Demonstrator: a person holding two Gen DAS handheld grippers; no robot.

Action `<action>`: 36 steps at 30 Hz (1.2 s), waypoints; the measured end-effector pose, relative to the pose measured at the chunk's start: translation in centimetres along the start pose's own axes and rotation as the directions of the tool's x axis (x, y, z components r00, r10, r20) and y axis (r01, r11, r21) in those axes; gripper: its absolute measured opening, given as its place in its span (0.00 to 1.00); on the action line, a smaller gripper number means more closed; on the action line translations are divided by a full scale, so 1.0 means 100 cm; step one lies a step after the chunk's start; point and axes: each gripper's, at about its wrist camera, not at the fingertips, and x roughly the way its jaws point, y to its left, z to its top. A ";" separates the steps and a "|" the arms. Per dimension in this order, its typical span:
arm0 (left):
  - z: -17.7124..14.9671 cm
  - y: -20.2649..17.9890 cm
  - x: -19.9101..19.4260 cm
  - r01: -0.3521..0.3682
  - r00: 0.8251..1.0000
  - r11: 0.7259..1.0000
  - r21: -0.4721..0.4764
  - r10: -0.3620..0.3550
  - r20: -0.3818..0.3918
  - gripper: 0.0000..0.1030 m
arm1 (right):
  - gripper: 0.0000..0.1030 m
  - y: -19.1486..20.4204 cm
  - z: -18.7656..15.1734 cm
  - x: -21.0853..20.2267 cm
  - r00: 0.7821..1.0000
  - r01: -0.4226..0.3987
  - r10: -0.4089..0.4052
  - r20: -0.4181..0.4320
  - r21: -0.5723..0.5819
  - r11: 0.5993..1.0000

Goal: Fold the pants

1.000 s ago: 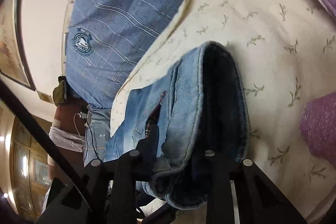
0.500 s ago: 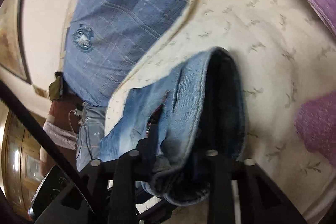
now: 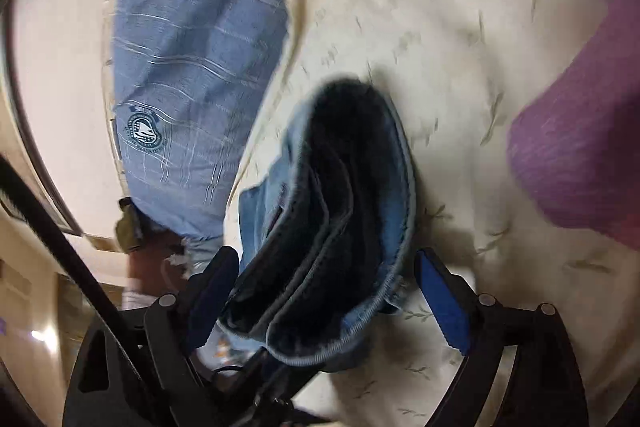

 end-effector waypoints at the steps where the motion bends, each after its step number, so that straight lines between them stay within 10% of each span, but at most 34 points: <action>1: -0.001 0.000 0.002 0.001 1.000 1.000 -0.003 -0.001 -0.006 0.20 | 0.83 -0.002 0.001 0.003 1.000 -0.004 0.004 -0.011 0.012 1.000; 5: 0.000 -0.006 0.002 -0.022 1.000 1.000 0.014 0.022 -0.009 0.21 | 0.29 0.015 -0.002 -0.001 1.000 0.012 -0.009 0.026 -0.097 0.995; 10: 0.008 -0.014 -0.018 -0.016 0.999 1.000 0.000 0.016 0.035 0.20 | 0.16 0.037 -0.009 -0.010 0.997 0.027 -0.010 0.080 -0.208 0.978; 18: 0.010 0.021 -0.117 0.072 0.972 0.977 -0.201 -0.024 0.234 0.22 | 0.16 0.177 -0.060 0.008 0.994 0.058 0.000 0.108 -0.530 0.846; 24: -0.032 0.131 -0.180 0.204 0.954 0.841 -0.501 -0.056 0.294 0.22 | 0.16 0.233 -0.113 0.097 0.998 -0.017 -0.029 -0.057 -0.663 0.749; 32: -0.104 0.240 -0.176 0.042 0.986 0.658 -0.752 0.092 0.136 0.35 | 0.16 0.187 -0.161 0.248 0.946 0.008 -0.204 -0.252 -0.611 0.792; 34: -0.104 0.236 -0.179 0.067 0.982 0.655 -0.753 0.090 0.165 0.36 | 0.21 0.191 -0.172 0.252 0.942 0.037 -0.242 -0.233 -0.644 0.764; 36: -0.095 0.224 -0.187 0.043 0.977 0.710 -0.703 0.116 0.176 0.39 | 0.49 0.206 -0.175 0.232 0.959 0.025 -0.210 -0.190 -0.683 0.730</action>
